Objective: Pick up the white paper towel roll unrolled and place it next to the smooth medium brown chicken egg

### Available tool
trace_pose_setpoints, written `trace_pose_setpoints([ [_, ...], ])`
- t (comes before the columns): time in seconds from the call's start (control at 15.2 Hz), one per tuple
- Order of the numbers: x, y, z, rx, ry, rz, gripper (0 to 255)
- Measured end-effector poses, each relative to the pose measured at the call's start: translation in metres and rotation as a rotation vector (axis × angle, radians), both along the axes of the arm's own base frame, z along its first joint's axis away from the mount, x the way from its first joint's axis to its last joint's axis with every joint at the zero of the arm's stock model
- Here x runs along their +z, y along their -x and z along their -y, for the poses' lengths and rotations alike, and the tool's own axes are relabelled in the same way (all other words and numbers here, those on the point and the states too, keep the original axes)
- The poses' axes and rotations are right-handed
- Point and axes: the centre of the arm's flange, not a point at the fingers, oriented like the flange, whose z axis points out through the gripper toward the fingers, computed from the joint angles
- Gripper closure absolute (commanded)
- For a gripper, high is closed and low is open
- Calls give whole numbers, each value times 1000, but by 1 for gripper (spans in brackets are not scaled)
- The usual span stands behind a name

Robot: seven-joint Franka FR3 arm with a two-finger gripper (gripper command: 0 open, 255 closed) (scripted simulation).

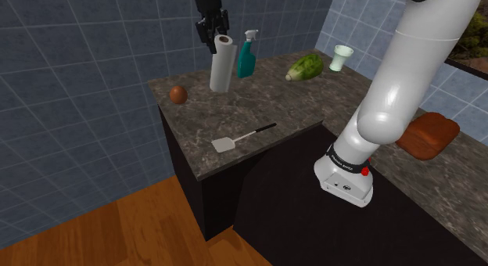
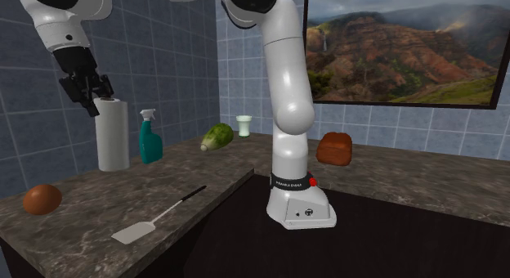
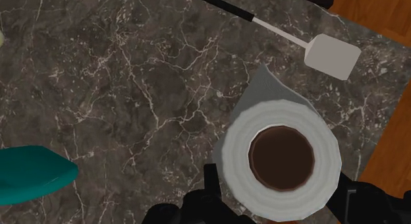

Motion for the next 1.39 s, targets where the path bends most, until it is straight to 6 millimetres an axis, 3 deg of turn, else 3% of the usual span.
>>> trace_pose_setpoints([
  [0.99,-77,1,0,0,0,0,255],
  [1.39,-83,0,0,0,0,0,255],
])
